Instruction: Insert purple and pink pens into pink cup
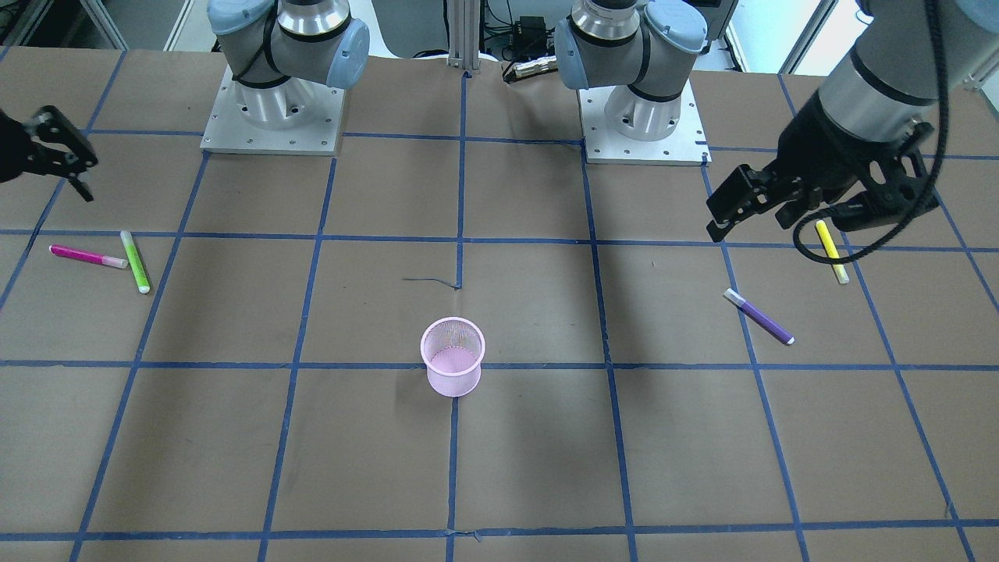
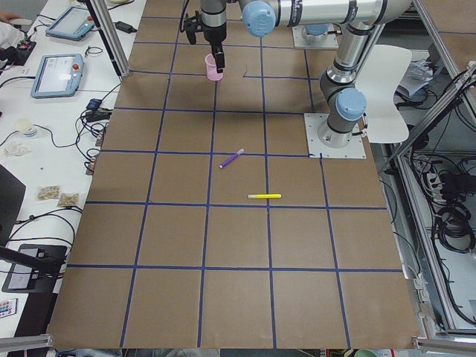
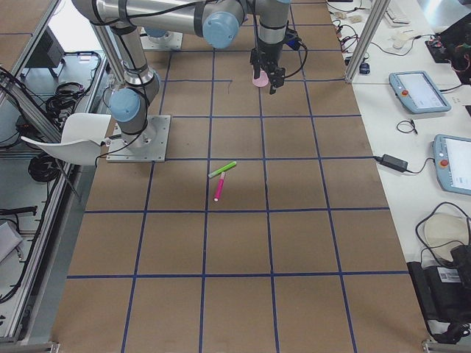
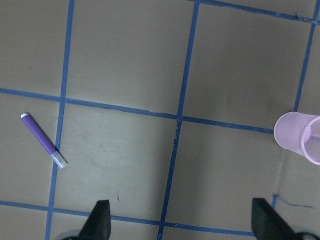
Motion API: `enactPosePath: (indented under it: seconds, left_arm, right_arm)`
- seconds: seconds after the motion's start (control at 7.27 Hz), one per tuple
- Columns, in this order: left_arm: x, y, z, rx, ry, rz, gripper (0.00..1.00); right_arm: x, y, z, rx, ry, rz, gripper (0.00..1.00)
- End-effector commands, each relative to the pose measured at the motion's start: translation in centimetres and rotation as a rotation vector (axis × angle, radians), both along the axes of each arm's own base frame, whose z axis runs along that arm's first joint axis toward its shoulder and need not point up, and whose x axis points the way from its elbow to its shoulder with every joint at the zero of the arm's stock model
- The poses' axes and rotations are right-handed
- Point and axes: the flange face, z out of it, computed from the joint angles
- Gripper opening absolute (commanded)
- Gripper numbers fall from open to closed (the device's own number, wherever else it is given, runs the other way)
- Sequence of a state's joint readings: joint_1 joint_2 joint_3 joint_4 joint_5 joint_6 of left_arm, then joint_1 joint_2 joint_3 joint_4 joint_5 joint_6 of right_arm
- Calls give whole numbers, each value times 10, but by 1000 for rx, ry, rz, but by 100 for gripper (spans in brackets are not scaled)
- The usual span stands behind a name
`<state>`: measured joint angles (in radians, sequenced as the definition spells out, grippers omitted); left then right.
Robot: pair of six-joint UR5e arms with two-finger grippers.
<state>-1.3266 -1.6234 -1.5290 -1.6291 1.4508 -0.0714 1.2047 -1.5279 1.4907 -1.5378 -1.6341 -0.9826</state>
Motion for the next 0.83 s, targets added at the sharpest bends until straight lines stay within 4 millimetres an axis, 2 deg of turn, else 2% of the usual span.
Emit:
enactPosePath:
  seconds: [0.0,0.14,0.28,0.41,0.55,0.69]
  left_arm:
    - [98,0,-64,99,158,212,100]
    - [160,13,-106,152,191,309,100]
    - [203,17,-145,182,219,372,100]
    - [215,11,-180,234,245,395,100]
    - [221,5,-215,290,261,405,100]
    - [228,-1,-233,299,242,420,100]
  right_arm:
    - [-129,36,-13,46,-32,132,98]
    - [-188,67,-42,66,-89,192,98]
    - [-226,95,-76,25,-169,193,98]
    - [-250,123,-117,-17,-220,288,98]
    - [-263,145,-155,-46,-245,399,97]
    - [-269,164,-200,-118,-351,511,98]
